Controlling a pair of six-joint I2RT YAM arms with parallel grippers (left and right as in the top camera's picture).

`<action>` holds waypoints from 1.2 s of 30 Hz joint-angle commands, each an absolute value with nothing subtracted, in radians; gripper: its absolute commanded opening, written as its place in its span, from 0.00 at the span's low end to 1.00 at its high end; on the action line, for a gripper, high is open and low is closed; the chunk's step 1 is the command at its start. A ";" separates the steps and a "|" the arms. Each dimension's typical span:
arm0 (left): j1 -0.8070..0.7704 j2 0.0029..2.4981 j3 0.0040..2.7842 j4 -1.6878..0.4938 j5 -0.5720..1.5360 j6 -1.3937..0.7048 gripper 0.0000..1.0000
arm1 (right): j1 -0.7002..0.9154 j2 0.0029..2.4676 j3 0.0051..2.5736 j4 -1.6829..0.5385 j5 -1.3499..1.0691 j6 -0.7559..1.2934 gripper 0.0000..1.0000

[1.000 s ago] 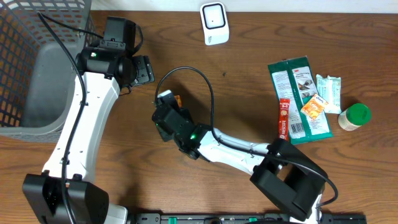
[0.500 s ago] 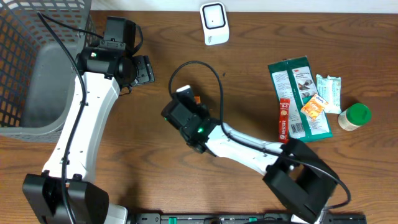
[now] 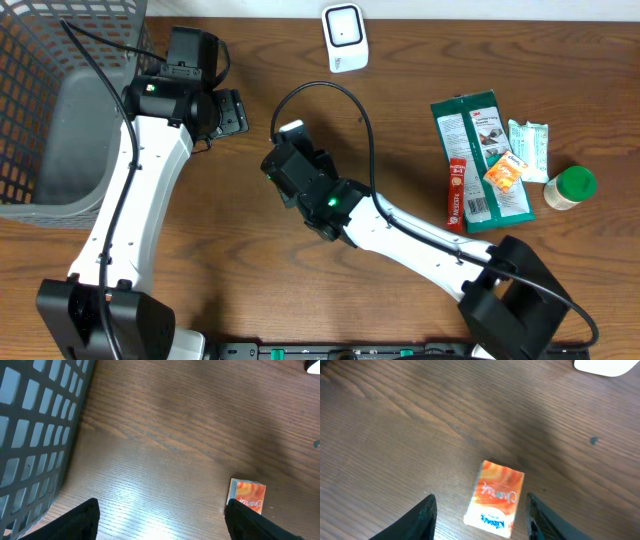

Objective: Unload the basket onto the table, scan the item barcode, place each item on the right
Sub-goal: 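Lower the right gripper and pinch the second tissue pack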

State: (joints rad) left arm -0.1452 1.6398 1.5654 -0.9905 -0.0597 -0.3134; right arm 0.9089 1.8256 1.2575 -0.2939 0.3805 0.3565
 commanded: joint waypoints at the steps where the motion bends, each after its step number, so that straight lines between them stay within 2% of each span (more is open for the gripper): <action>1: -0.142 1.614 1.565 -0.994 -0.080 -0.308 0.80 | 0.907 1.895 1.272 -0.275 0.380 0.370 0.50; 8: -0.142 1.614 1.565 -0.994 -0.080 -0.308 0.80 | 0.907 1.982 1.272 -0.235 0.451 0.305 0.56; 19: -0.142 1.614 1.565 -0.994 -0.080 -0.308 0.80 | 0.894 1.983 1.264 -0.254 0.447 0.264 0.57; 30: -0.142 1.614 1.565 -0.994 -0.080 -0.308 0.80 | 0.889 1.987 1.258 -0.246 0.370 0.268 0.54; 36: -0.142 1.614 1.565 -0.994 -0.080 -0.308 0.80 | 0.875 2.024 1.258 -0.264 0.409 0.253 0.59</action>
State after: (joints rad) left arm -0.1452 1.6398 1.5654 -0.9901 -0.0597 -0.3134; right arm 0.8913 1.9930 1.2594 -0.2523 0.3767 0.2737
